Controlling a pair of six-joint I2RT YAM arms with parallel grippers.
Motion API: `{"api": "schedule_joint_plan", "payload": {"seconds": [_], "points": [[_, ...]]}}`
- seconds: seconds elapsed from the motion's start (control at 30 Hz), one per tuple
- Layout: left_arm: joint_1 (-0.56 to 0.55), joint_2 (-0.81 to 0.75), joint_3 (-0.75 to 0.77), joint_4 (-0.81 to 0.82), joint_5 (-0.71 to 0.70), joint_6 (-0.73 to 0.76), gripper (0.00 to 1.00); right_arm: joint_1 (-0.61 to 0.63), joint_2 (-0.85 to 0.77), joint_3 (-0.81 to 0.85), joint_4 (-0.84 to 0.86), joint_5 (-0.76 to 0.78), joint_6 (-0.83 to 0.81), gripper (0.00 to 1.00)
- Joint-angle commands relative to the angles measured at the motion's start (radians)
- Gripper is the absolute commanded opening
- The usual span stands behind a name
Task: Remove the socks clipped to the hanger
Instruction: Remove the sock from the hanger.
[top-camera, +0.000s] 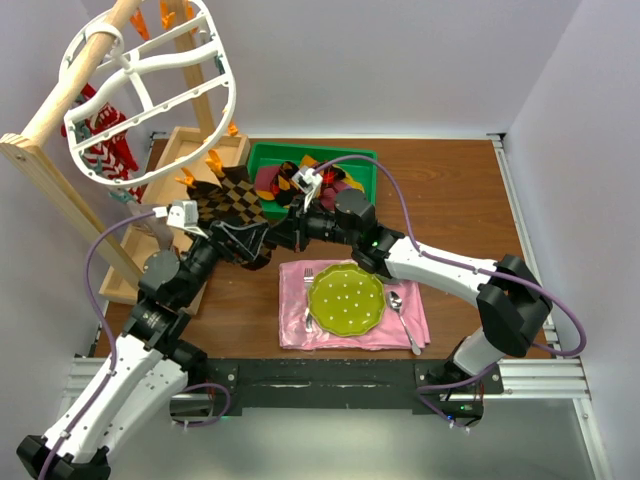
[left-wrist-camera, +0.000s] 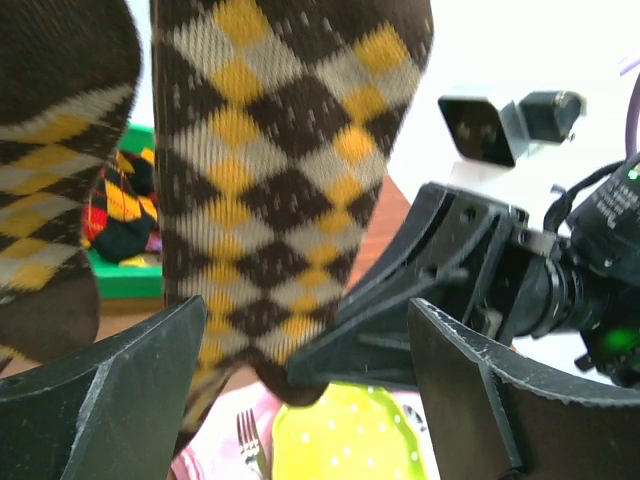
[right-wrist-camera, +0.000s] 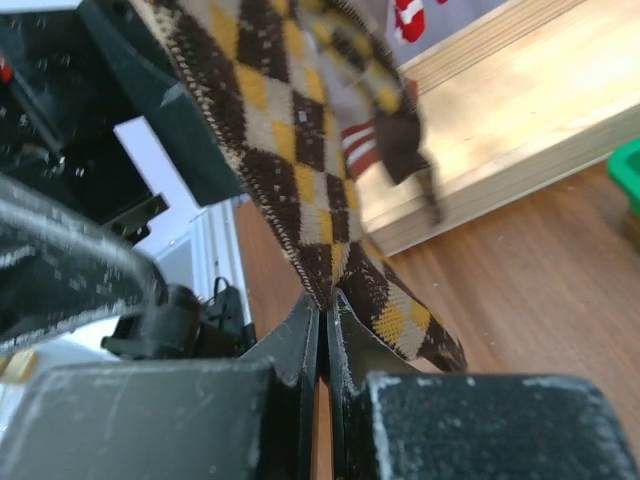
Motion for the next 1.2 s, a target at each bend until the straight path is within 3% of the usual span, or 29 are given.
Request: {"api": "schedule_joint_plan", "payload": {"seconds": [0.0, 0.43, 0.6, 0.73, 0.8, 0.83, 1.03, 1.1, 1.17], "points": [[-0.002, 0.048, 0.002, 0.112, -0.033, 0.02, 0.87, 0.0, 0.002, 0.046, 0.029, -0.069, 0.015, 0.0], [-0.002, 0.118, 0.02, 0.18, -0.05, -0.032, 0.8, 0.005, 0.009, 0.049, 0.022, -0.052, 0.022, 0.0], [-0.002, 0.113, 0.005, 0.201, -0.048, -0.041, 0.61, 0.006, 0.008, 0.046, 0.019, -0.045, 0.02, 0.0], [-0.003, 0.125, 0.004, 0.21, -0.032, -0.043, 0.41, 0.023, 0.014, 0.055, -0.007, -0.023, 0.002, 0.0], [-0.002, 0.131, 0.004, 0.213, -0.027, -0.044, 0.37, 0.026, 0.022, 0.057, -0.012, -0.019, -0.008, 0.0], [-0.002, 0.133, 0.005, 0.215, -0.025, -0.043, 0.3, 0.031, 0.023, 0.057, -0.015, -0.014, -0.008, 0.0], [-0.002, 0.135, 0.007, 0.212, -0.028, -0.043, 0.1, 0.037, 0.02, 0.057, -0.047, 0.011, -0.038, 0.0], [-0.002, 0.135, 0.007, 0.206, -0.03, -0.044, 0.07, 0.037, -0.006, 0.051, -0.076, 0.047, -0.07, 0.22], [-0.002, 0.135, 0.007, 0.201, -0.033, -0.044, 0.03, 0.037, -0.038, 0.032, -0.104, 0.096, -0.116, 0.38]]}}
